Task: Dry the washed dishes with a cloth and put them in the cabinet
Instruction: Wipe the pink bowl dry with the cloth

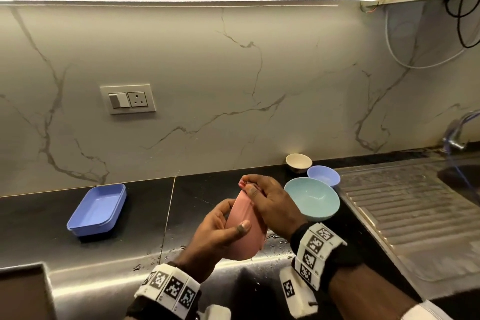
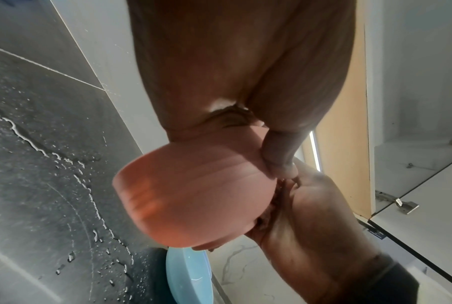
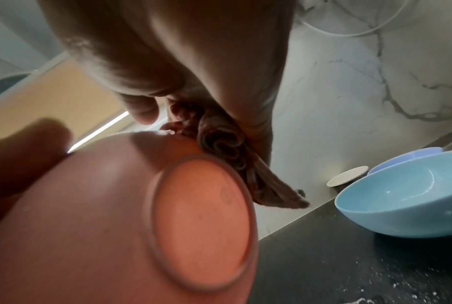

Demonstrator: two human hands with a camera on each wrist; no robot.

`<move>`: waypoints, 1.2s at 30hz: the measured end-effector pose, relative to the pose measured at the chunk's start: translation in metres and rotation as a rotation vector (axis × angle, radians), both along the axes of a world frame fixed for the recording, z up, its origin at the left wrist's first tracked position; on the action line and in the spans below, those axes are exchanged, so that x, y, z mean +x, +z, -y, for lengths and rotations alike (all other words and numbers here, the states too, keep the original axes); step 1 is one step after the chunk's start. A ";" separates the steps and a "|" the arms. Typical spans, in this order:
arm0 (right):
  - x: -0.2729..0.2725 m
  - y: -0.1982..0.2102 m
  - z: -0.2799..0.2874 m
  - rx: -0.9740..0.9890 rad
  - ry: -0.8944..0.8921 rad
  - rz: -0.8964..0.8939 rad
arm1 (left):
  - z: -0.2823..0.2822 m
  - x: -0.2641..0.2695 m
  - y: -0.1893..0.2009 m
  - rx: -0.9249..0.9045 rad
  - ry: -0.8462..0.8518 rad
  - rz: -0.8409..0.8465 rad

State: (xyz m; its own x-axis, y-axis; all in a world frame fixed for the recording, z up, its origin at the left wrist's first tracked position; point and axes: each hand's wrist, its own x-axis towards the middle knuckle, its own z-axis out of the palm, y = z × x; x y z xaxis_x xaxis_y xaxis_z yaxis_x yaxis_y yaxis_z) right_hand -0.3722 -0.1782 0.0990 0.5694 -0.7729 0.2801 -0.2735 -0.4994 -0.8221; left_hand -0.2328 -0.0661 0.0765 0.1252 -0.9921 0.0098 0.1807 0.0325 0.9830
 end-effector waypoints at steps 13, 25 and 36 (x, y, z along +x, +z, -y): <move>-0.001 0.009 0.001 -0.190 -0.010 -0.033 | 0.010 -0.004 0.017 -0.009 0.057 -0.141; -0.006 -0.018 -0.036 -0.558 0.198 -0.054 | 0.010 0.004 0.030 0.105 0.043 -0.621; 0.004 -0.036 -0.042 -0.704 0.136 -0.029 | 0.021 0.009 0.029 0.044 0.290 -0.558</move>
